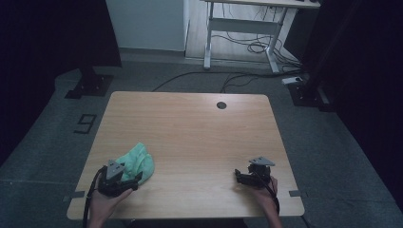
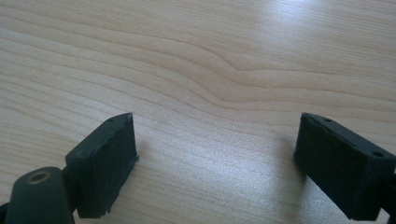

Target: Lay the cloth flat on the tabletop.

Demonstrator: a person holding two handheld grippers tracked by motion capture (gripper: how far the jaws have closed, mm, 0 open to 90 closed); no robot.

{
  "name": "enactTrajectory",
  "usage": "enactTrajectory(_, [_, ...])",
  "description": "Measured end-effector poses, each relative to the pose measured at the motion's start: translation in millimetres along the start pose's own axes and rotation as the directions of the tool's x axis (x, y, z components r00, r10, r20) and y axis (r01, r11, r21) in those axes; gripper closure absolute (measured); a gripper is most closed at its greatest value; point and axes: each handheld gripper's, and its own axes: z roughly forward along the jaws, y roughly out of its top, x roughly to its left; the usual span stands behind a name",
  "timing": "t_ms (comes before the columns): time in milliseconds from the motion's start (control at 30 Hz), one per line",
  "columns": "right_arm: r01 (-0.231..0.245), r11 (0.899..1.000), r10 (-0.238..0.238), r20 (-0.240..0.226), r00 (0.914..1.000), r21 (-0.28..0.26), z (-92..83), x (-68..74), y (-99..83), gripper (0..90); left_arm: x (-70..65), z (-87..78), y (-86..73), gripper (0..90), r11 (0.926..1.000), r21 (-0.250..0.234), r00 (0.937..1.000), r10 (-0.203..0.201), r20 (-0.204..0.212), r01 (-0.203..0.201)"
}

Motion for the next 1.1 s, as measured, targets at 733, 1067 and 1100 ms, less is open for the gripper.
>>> enactTrajectory(733, [-0.001,1.0,0.001,0.0,1.0,-0.003,-3.4,-1.4,-3.0,13.8,24.6,-19.3,-1.7,18.6,0.9964,-0.031,0.9965,-0.08,-0.026,0.079])
enactTrajectory(1067, [0.001,1.0,-0.001,0.004,1.0,-0.003,-3.6,-0.9,-3.3,14.1,22.4,19.1,5.4,16.7,0.9971,0.053,0.9985,-0.055,0.002,0.055])
enactTrajectory(1100, [0.002,1.0,-0.002,0.003,1.0,-0.002,-3.7,-0.9,-3.3,14.2,23.4,23.5,5.7,16.8,0.9967,0.057,0.9983,-0.059,0.008,0.058])
